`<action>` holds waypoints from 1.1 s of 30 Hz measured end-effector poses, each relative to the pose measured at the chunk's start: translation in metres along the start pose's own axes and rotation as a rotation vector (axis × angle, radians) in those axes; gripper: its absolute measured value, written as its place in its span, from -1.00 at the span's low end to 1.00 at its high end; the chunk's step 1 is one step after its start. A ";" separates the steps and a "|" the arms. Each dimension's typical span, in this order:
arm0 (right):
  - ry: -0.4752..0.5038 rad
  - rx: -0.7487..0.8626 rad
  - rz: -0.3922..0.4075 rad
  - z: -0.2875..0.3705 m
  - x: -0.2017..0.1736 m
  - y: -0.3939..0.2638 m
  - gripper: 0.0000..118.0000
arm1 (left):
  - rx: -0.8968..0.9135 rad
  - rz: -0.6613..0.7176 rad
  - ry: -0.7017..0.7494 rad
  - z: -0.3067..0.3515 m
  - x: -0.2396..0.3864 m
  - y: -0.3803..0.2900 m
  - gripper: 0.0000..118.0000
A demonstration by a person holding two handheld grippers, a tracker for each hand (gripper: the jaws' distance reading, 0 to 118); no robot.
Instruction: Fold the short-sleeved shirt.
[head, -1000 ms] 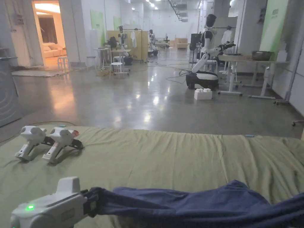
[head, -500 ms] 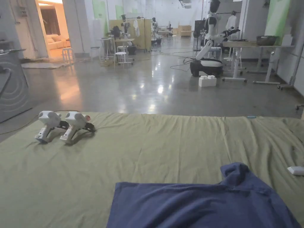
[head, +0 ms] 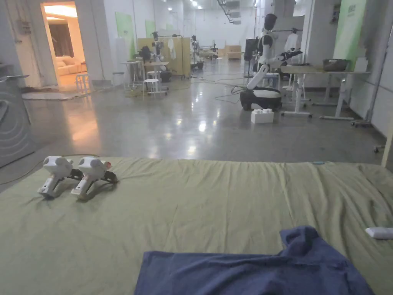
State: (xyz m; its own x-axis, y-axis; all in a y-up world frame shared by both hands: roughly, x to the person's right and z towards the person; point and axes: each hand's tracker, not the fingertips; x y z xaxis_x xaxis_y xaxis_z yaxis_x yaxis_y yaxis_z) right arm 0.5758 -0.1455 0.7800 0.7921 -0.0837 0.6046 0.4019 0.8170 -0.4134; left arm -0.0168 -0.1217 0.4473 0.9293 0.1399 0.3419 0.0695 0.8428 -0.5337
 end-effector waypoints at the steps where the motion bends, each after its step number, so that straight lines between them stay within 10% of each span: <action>1: 0.009 0.038 0.015 0.011 -0.007 0.008 0.16 | 0.051 -0.048 0.011 0.013 0.010 0.012 0.43; 14: 0.240 0.503 0.174 0.100 -0.121 0.104 0.15 | 0.611 -0.339 0.006 0.139 0.141 0.092 0.42; 19: 0.235 0.586 0.192 0.106 -0.142 0.102 -0.68 | 0.617 -0.357 -0.044 0.147 0.161 0.095 -0.76; 22: 0.209 0.587 0.196 0.106 -0.147 0.100 -0.99 | 0.637 -0.396 -0.056 0.151 0.167 0.091 -0.96; 33: 0.247 0.514 0.153 0.093 -0.140 0.104 -1.00 | 0.518 -0.268 -0.172 0.130 0.153 0.105 -1.00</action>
State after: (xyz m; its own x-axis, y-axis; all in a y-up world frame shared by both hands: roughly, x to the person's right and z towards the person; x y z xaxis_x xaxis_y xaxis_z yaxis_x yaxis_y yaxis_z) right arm 0.4644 0.0042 0.7153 0.9317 -0.0235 0.3626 0.0497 0.9968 -0.0633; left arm 0.0855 0.0558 0.5442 0.8289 -0.0669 0.5554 0.0677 0.9975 0.0191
